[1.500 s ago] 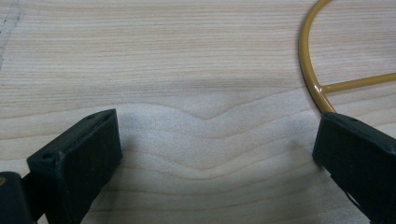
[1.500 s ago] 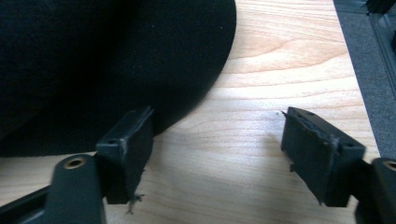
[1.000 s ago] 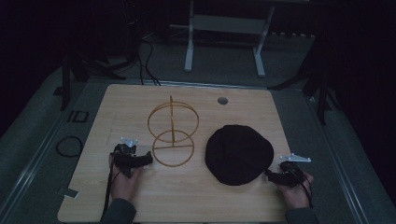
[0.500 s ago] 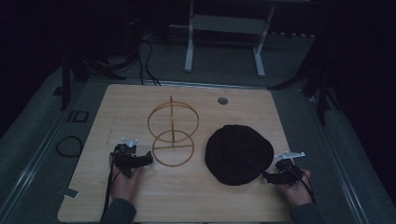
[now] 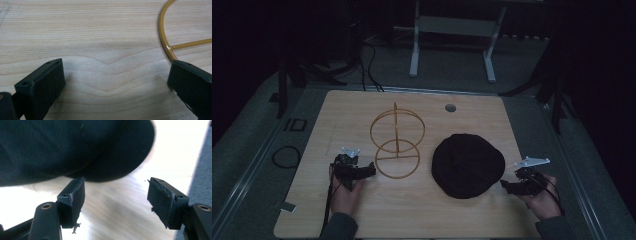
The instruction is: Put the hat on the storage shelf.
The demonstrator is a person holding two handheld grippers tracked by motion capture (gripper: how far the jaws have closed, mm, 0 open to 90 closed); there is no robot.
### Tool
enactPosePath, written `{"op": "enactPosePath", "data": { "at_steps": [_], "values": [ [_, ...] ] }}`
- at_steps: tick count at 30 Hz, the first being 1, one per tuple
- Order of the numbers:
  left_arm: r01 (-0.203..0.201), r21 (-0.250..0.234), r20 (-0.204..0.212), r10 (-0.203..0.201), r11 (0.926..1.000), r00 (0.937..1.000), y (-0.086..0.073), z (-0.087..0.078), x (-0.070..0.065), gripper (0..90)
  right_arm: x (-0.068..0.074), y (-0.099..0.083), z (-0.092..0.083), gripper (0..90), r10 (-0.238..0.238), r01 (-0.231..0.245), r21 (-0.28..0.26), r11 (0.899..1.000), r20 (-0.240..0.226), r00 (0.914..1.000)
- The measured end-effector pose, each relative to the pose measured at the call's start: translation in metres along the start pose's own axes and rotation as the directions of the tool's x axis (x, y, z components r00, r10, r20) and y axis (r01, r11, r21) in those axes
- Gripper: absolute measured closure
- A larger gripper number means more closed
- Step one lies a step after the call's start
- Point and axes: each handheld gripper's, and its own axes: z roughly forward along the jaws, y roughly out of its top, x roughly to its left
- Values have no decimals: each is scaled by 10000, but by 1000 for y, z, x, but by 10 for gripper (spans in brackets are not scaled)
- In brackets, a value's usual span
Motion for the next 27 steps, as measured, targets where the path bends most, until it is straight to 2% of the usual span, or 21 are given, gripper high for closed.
{"op": "enactPosePath", "data": {
  "at_steps": [3,7,17,23,27],
  "values": [
    [-18,-1,1,18,10000,10000,0,0,0,8,-7,6,-9,300,86,-87,-261,9996,-27,10000],
    [-17,-4,1,17,10000,10000,0,0,0,8,-9,15,-16,299,-34,24,-452,9990,-210,9998],
    [-24,-2,8,24,10000,10000,0,0,0,8,2,40,-22,273,-855,824,-640,9945,-475,9952],
    [-18,-7,29,19,10000,10000,0,0,0,8,12,55,-18,152,-1291,1273,-407,9910,-438,9907],
    [-23,-4,30,23,10000,10000,0,0,0,8,18,63,-15,118,-1582,1564,-342,9871,-581,9857]
  ]
}}
